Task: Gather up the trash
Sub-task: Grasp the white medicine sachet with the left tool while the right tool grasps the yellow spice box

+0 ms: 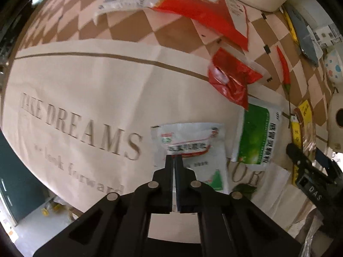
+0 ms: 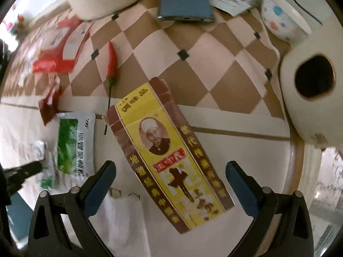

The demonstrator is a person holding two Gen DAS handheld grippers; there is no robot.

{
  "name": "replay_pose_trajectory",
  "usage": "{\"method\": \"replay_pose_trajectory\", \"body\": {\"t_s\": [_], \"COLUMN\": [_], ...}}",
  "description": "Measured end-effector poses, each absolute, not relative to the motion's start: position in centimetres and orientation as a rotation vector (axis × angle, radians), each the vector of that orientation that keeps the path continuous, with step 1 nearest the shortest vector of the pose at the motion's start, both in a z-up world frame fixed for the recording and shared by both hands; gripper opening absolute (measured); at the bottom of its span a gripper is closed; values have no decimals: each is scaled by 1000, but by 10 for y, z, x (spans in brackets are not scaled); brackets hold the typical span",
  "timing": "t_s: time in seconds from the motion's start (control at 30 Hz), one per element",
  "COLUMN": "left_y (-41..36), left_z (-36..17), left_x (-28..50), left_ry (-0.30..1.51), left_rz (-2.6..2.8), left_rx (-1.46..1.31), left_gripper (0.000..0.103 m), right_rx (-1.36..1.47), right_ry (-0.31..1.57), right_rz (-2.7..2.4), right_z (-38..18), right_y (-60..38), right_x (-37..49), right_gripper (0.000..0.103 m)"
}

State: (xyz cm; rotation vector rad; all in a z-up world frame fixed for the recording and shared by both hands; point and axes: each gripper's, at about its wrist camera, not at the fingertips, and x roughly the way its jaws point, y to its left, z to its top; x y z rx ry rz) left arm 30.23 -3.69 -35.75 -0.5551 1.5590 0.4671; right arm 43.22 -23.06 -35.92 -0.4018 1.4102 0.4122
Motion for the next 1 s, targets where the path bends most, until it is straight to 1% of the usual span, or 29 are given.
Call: {"method": "replay_pose_trajectory", "body": {"t_s": [0.03, 0.07, 0.1, 0.17, 0.23, 0.33, 0.37, 0.4, 0.43, 0.47, 0.5, 0.53, 0.6, 0.63, 0.77, 0.83, 0.87, 0.9, 1.0], "left_y": [-32, -27, -23, -14, -8, -2, -1, 1, 2, 3, 3, 3, -1, -12, -34, -43, -48, -57, -73], "left_z": [-355, -353, -351, -344, -343, -360, -369, -367, -367, -367, -368, -367, -367, -366, -364, -370, -370, -371, -372], "left_x": [300, 299, 296, 291, 291, 287, 284, 282, 282, 284, 282, 281, 285, 279, 285, 297, 303, 307, 326], "left_ry": [1552, 1544, 1536, 1511, 1498, 1543, 1561, 1525, 1514, 1514, 1513, 1501, 1490, 1497, 1487, 1522, 1524, 1534, 1580], "left_rz": [478, 484, 487, 494, 465, 444, 439, 440, 431, 423, 408, 380, 356, 355, 299, 280, 285, 302, 380], "left_rx": [-558, -565, -572, -597, -624, -674, -687, -692, -696, -701, -710, -741, -783, -800, -839, -817, -799, -780, -687], "left_gripper": [0, 0, 0, 0, 0, 3, 4, 9, 8, 11, 19, 24, 46, 49, 50, 57, 69, 72, 72], "right_rx": [-408, -412, -412, -401, -375, -327, -306, -280, -262, -246, -238, -232, -205, -193, -166, -155, -152, -149, -146], "right_ry": [1407, 1394, 1383, 1371, 1376, 1382, 1389, 1399, 1403, 1404, 1402, 1402, 1407, 1412, 1406, 1402, 1402, 1404, 1422], "right_rz": [414, 418, 423, 441, 451, 449, 445, 440, 434, 426, 416, 409, 392, 387, 369, 363, 360, 356, 353], "right_z": [-361, -361, -361, -358, -355, -346, -344, -342, -339, -336, -333, -331, -329, -330, -328, -329, -329, -330, -338], "right_y": [-228, -226, -222, -220, -221, -228, -232, -237, -249, -252, -253, -257, -264, -263, -278, -279, -280, -283, -288], "right_x": [432, 431, 431, 430, 429, 427, 428, 428, 429, 429, 430, 431, 434, 438, 445, 441, 440, 439, 437], "right_gripper": [86, 83, 77, 71, 71, 71, 71, 71, 71, 71, 71, 71, 70, 70, 70, 70, 70, 70, 70]}}
